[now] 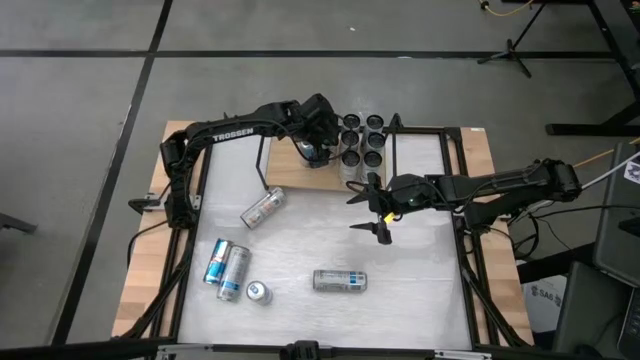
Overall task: Place canned beverage on shelf
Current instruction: Put the white soda can aligned with the other white soda can on the shelf, then put the blue soda can aligned with the other blue soda can on the shelf
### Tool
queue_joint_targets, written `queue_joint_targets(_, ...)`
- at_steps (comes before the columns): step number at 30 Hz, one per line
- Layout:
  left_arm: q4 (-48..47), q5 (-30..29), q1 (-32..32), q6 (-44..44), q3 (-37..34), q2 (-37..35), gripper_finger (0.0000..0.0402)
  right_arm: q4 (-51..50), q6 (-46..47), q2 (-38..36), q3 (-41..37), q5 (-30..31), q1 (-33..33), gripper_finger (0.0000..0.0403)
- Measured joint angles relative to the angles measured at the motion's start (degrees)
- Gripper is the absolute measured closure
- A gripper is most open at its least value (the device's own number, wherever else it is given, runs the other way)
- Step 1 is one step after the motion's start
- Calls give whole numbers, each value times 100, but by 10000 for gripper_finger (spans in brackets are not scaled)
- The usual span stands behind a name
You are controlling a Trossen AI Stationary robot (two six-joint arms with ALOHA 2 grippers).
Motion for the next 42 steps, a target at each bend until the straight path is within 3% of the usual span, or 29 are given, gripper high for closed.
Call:
queue_joint_targets(7,0,-23,0,-2,1,0,61,0,0,0,0,0,0,100)
queue_joint_targets(14,-2,-517,-26,-20,2,0,61,0,-1,1,0,0,0,100)
queue_joint_targets(32,-81,-486,-521,-44,2,-683,61,-7,0,1,0,2,2,100)
queue_joint_targets(42,-1274,-453,-1157,-858,2,-1165,61,-11,0,1,-2,2,2,100)
